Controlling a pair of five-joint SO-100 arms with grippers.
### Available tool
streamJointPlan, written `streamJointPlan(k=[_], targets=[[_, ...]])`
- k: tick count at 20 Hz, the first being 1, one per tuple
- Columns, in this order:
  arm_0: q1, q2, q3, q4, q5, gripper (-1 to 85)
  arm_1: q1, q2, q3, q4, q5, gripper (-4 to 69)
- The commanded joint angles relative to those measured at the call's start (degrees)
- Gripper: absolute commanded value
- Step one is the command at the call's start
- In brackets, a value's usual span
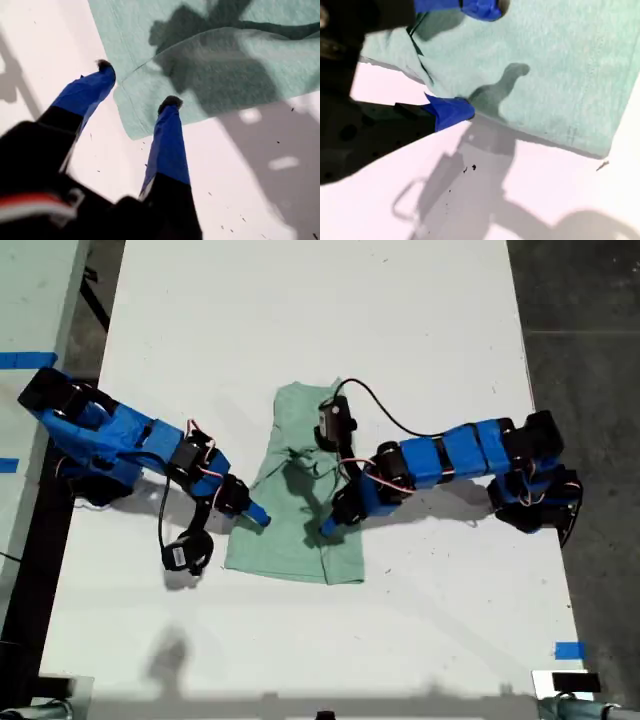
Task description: Fold tshirt
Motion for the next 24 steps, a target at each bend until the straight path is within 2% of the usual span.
streamJointPlan(k=[1,8,14,18,19,21,22,24], targets=[[0.18,3.87,2.46,-2.81,-1.05,29.3,-0.09,4.57,-0.53,-0.62,-0.44,20.8],[-0.44,16.70,23.29,-20.04,-2.29,25.9,0.18,4.31,0.00,-1.41,-0.88,19.2],[1.05,11.16,21.80,-27.07,-0.35,3.2,0.35,3.34,0.18,-1.58,-0.62,18.6],[3.87,5.71,21.27,-33.75,-0.35,0.1,-0.09,3.08,1.14,-2.37,0.26,18.5],[4.22,5.27,19.51,-30.06,-2.20,0.1,-0.18,3.08,1.32,-2.64,0.44,18.4],[3.69,1.49,11.60,-14.33,-4.13,0.1,-0.35,3.08,1.49,-3.16,0.70,18.3],[3.08,1.32,9.32,-8.88,-4.22,0.1,-0.35,3.08,1.49,-3.34,0.70,18.2],[1.67,5.10,7.65,-1.41,-4.66,0.1,-0.35,3.16,1.49,-3.43,0.53,18.0]])
